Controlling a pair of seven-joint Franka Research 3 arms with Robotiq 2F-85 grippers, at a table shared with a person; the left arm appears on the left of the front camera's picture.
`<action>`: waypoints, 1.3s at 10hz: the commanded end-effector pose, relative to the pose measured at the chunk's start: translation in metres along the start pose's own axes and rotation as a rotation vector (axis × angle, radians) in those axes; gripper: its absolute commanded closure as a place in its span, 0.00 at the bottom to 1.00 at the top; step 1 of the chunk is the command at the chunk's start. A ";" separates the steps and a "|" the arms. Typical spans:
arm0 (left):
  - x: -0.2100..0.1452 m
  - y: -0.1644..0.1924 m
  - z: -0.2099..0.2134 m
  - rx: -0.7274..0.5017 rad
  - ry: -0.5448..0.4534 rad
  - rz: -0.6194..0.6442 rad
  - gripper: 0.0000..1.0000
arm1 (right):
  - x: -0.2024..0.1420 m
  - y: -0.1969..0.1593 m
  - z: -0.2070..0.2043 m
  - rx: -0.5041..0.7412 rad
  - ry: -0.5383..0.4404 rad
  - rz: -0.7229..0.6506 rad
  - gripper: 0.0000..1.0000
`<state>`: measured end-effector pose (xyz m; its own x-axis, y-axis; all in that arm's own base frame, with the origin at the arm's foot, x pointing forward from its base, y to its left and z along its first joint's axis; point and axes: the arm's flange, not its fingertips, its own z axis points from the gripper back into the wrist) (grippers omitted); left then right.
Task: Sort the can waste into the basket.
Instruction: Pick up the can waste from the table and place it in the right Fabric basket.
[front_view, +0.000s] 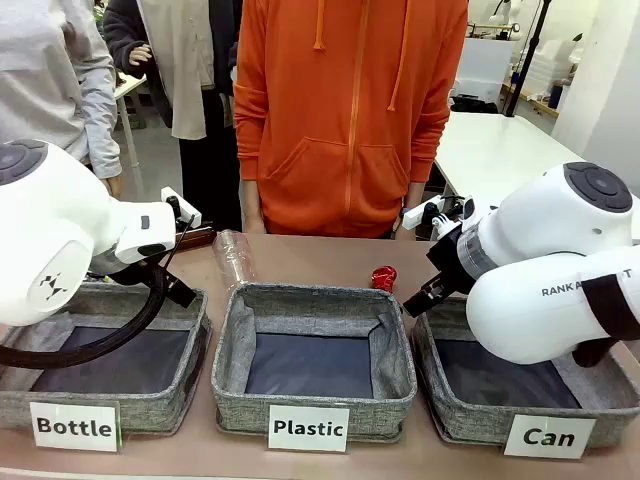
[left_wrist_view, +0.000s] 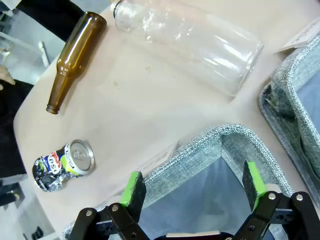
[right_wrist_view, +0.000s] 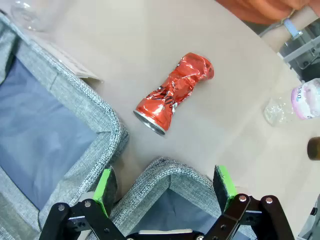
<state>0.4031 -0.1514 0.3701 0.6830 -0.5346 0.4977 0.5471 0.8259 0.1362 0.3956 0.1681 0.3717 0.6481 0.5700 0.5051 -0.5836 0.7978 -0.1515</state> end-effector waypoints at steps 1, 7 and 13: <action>0.000 0.000 0.000 0.000 0.000 0.000 0.00 | 0.000 0.000 0.000 0.000 0.000 0.000 0.00; 0.000 0.000 0.000 0.000 0.000 0.000 0.00 | 0.000 0.000 0.000 0.000 0.000 0.000 0.00; 0.000 0.000 0.000 0.000 0.000 0.000 0.00 | 0.000 0.000 0.000 0.000 0.000 0.000 0.00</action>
<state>0.4031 -0.1514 0.3701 0.6831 -0.5345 0.4977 0.5471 0.8260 0.1361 0.3957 0.1682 0.3716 0.6476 0.5709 0.5047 -0.5841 0.7973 -0.1523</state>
